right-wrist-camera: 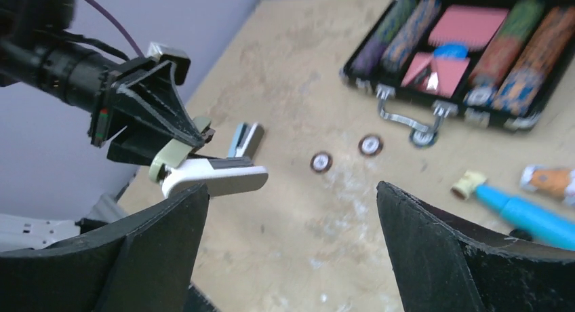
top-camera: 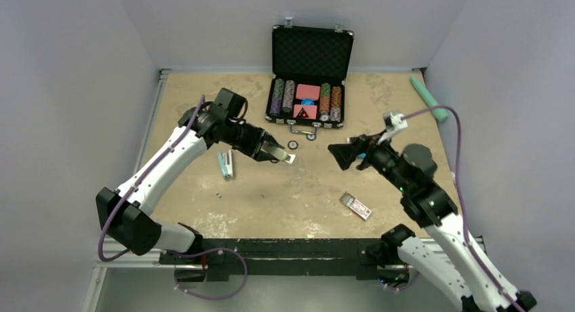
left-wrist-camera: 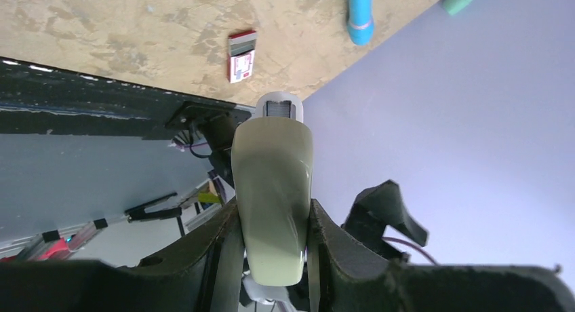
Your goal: Unload the staples from the stapler
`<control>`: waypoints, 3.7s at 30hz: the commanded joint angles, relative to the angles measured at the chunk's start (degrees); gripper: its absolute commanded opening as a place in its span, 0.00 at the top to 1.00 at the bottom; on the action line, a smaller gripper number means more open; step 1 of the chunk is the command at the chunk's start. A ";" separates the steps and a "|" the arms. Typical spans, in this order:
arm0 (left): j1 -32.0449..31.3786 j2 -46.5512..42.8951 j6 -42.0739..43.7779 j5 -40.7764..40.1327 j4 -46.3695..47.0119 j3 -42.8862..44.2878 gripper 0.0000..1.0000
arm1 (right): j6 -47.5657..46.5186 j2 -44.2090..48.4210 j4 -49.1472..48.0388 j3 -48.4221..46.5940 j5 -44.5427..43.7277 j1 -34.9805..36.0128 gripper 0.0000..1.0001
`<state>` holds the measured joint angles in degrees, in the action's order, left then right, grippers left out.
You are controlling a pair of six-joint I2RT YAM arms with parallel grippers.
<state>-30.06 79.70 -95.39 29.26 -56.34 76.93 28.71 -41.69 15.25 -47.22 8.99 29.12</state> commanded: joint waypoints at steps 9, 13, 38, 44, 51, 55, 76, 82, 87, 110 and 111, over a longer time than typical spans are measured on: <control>3.56 -3.36 -1.02 7.17 -0.60 5.90 1.00 | -23.27 6.98 -29.10 13.52 7.50 0.31 0.06; 4.38 -3.38 -0.89 8.31 -1.14 6.38 1.00 | -30.23 3.09 -33.56 13.43 9.50 2.24 0.09; 8.00 -0.16 2.23 15.04 -3.17 5.66 1.00 | -50.71 -14.81 -53.87 14.63 -7.68 22.41 0.13; 8.27 0.94 2.95 16.08 -3.34 6.67 1.00 | -49.16 -19.17 -57.02 14.01 -5.34 22.62 0.15; 9.23 2.22 3.90 16.74 -3.55 7.39 1.00 | -49.30 -18.45 -56.06 12.75 -4.02 23.62 0.15; 9.32 3.20 4.33 17.64 -2.95 8.24 1.00 | -50.07 -18.84 -56.65 12.58 -4.17 23.85 0.15; 9.41 3.66 3.77 19.80 -2.03 10.43 1.00 | -49.07 -27.16 -61.23 8.49 -4.42 23.85 0.27; 9.41 3.06 3.90 19.88 -1.76 10.10 1.00 | -48.11 -27.28 -60.69 7.53 -5.03 23.85 0.53; 9.41 2.29 3.67 20.05 -1.09 9.23 1.00 | -48.27 -27.87 -56.95 5.39 -3.93 23.82 0.93; 10.33 3.01 19.80 10.85 -10.99 2.51 1.00 | -43.17 -30.54 -21.02 -7.62 -2.77 26.01 1.00; 10.29 3.00 20.61 10.23 -11.54 1.42 1.00 | -42.84 -31.74 -19.49 -8.30 -2.72 26.71 1.00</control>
<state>-19.53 83.35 -86.56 43.31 -63.79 81.76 -21.04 -70.61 -11.20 -49.78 5.69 54.52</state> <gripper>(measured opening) 0.380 0.365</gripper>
